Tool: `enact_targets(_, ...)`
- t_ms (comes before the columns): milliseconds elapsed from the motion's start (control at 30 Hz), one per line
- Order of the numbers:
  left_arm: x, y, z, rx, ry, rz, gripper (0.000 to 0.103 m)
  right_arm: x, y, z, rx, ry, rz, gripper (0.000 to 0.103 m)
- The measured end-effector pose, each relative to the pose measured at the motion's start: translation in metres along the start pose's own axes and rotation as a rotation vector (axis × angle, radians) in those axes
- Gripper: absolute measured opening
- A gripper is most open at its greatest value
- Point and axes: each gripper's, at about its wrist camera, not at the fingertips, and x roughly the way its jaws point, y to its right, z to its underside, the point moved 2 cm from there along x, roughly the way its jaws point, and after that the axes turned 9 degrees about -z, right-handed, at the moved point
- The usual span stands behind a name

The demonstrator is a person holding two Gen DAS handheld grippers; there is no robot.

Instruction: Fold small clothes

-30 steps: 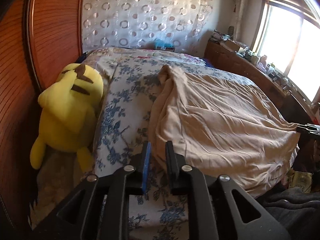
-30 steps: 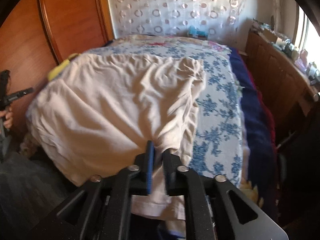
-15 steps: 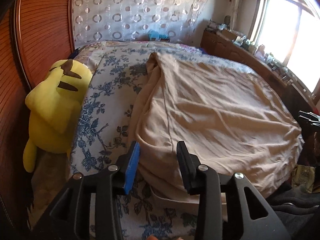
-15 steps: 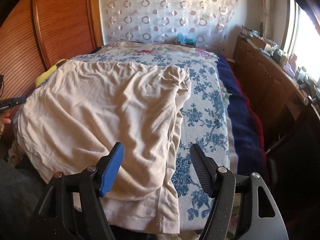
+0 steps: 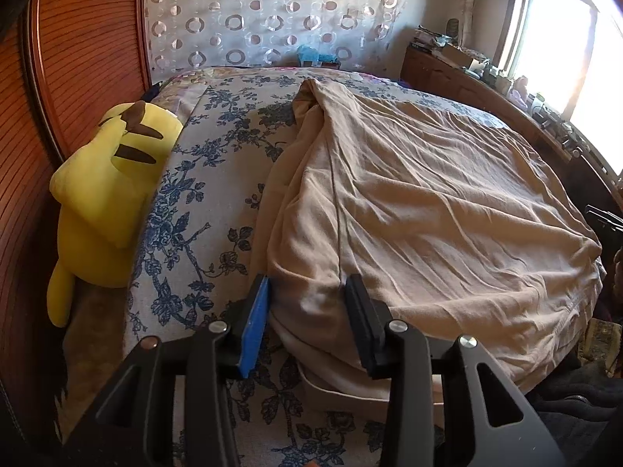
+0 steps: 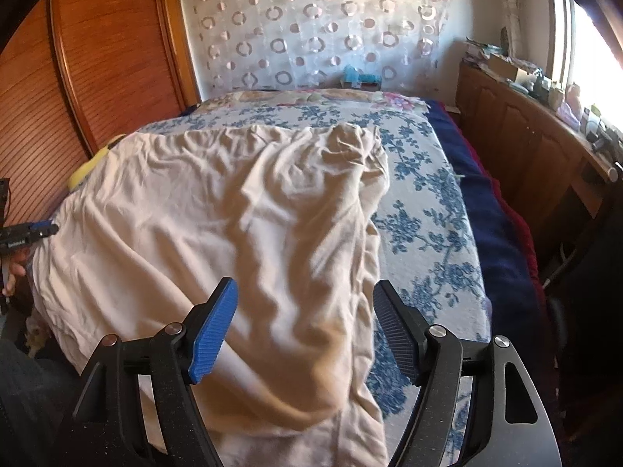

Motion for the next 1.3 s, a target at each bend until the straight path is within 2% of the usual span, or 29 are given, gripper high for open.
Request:
enact_targets(333,0.0,0.002,0.002,0.004,0.015,-0.011,0.041,0.02,-0.028,-0.005,-0.046,-0.001,-0.029,0.079)
enact_targets(567,-0.001,0.003,0.002,0.008,0.032,-0.022,0.042,0.05,-0.04,0.009,-0.077,-0.085,-0.02,0.08)
enact_targets(700,-0.001,0.004,0.002,0.017,0.035,-0.023,0.043,0.053,-0.047,0.013,-0.121,-0.074,0.02,0.082)
enact_targets(833,0.002,0.003,-0.001,0.031,0.033,-0.028,0.046,0.055,-0.048,0.017,-0.123,-0.045,0.026,0.088)
enact_targets(1033,0.004,0.003,-0.002,0.03,0.04,-0.038,0.047,0.055,-0.048,0.018,-0.12,-0.02,0.026,0.09)
enact_targets(1100,0.003,0.004,-0.002,0.02,0.05,0.021,0.041,0.055,-0.048,0.018,-0.121,-0.018,0.025,0.09)
enact_targets(1167,0.003,0.007,-0.002,0.022,0.047,0.04,0.021,0.055,-0.048,0.018,-0.122,-0.017,0.025,0.09)
enact_targets(1233,0.002,0.011,-0.003,0.023,0.045,0.063,0.007,0.054,-0.048,0.019,-0.124,-0.016,0.023,0.09)
enact_targets(1300,-0.003,0.015,-0.005,0.02,0.059,0.095,0.004,0.055,-0.049,0.018,-0.123,-0.016,0.024,0.09)
